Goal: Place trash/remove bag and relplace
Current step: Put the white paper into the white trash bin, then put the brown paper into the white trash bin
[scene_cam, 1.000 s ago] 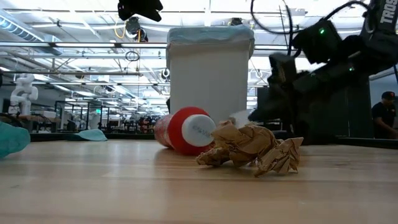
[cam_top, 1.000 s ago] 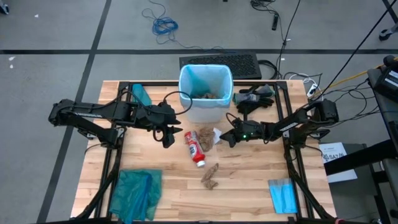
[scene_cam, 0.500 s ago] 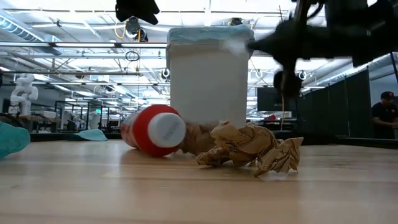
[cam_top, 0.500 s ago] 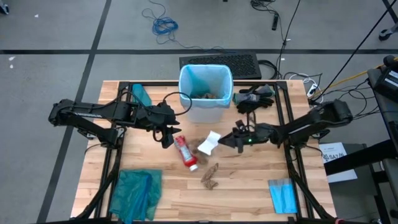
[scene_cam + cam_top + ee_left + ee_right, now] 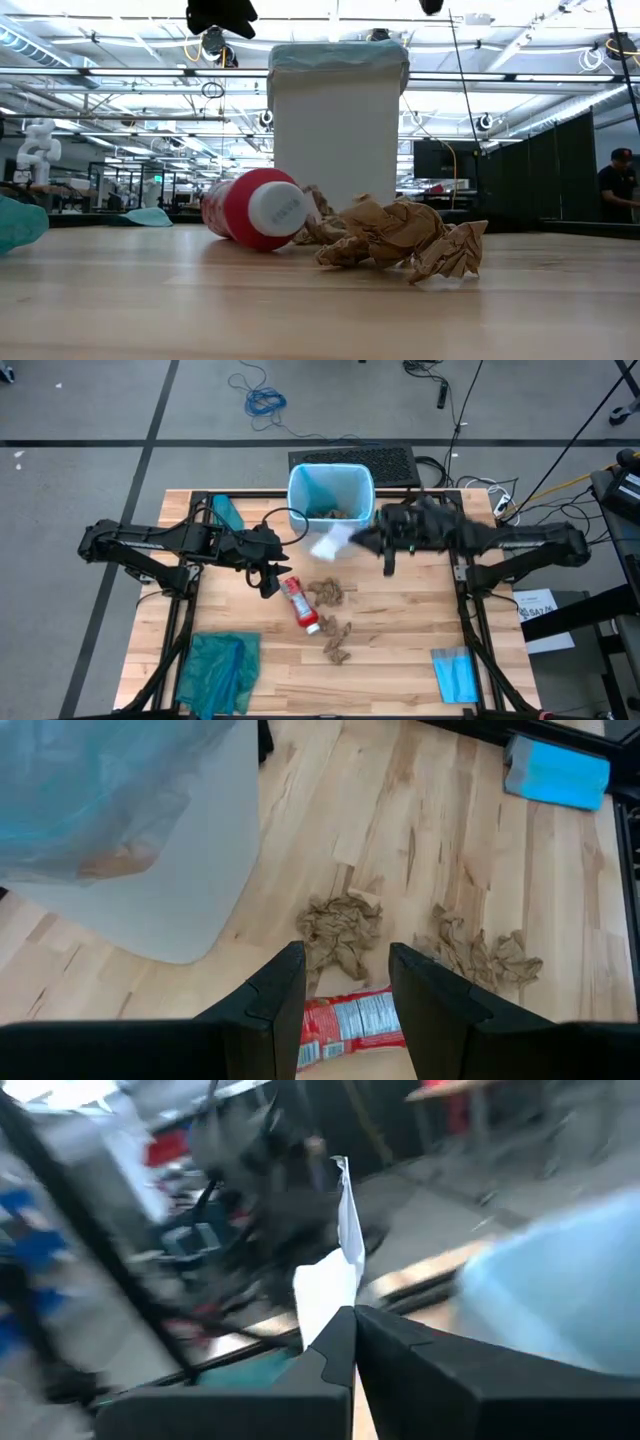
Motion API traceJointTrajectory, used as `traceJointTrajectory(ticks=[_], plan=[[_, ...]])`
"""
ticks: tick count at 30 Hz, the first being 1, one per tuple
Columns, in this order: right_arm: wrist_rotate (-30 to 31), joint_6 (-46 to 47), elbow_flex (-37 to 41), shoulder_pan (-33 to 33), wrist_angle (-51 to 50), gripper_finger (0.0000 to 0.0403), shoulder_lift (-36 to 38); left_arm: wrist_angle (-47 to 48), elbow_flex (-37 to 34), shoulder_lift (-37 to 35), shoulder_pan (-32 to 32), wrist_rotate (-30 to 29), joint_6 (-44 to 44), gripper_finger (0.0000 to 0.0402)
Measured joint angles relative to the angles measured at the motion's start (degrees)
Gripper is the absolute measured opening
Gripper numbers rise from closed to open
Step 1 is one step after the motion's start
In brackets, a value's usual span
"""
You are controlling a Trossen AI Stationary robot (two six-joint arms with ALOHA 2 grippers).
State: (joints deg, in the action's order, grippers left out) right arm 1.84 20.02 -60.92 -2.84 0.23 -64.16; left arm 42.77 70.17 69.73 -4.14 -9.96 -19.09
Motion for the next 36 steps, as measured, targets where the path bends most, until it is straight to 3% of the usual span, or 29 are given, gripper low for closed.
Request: traceJointTrajectory(ticks=[6, 12, 24, 28, 31, 36], plan=[[1.3, -9.0, -13.2, -10.7, -15.1, 0.0, -4.0, -1.5, 0.0, 0.0, 0.0, 0.0, 0.0, 0.0141], [1.1, -9.8, -14.5, -16.3, -23.1, 0.0007, -8.5, -1.9, 0.0, 0.0, 0.0, 0.0, 0.0, 0.0141], [0.8, -9.2, -14.4, -16.7, -19.6, 0.0146, -11.0, -1.8, 0.0, 0.0, 0.0, 0.0, 0.0, 0.0141], [-5.7, -7.4, -14.4, -16.4, -18.1, 0.017, -9.1, -1.7, 0.0, 0.0, 0.0, 0.0, 0.1, 0.0141], [-9.6, -6.6, -14.5, -12.4, -21.0, 0.0169, -7.8, -1.2, 0.0, 0.0, 0.0, 0.3, 0.1, 0.0141], [-4.2, -5.6, -14.5, -0.3, -29.3, 0.0147, -8.0, -1.2, 0.0, 0.0, 0.0, 0.7, 0.3, 0.0141]])
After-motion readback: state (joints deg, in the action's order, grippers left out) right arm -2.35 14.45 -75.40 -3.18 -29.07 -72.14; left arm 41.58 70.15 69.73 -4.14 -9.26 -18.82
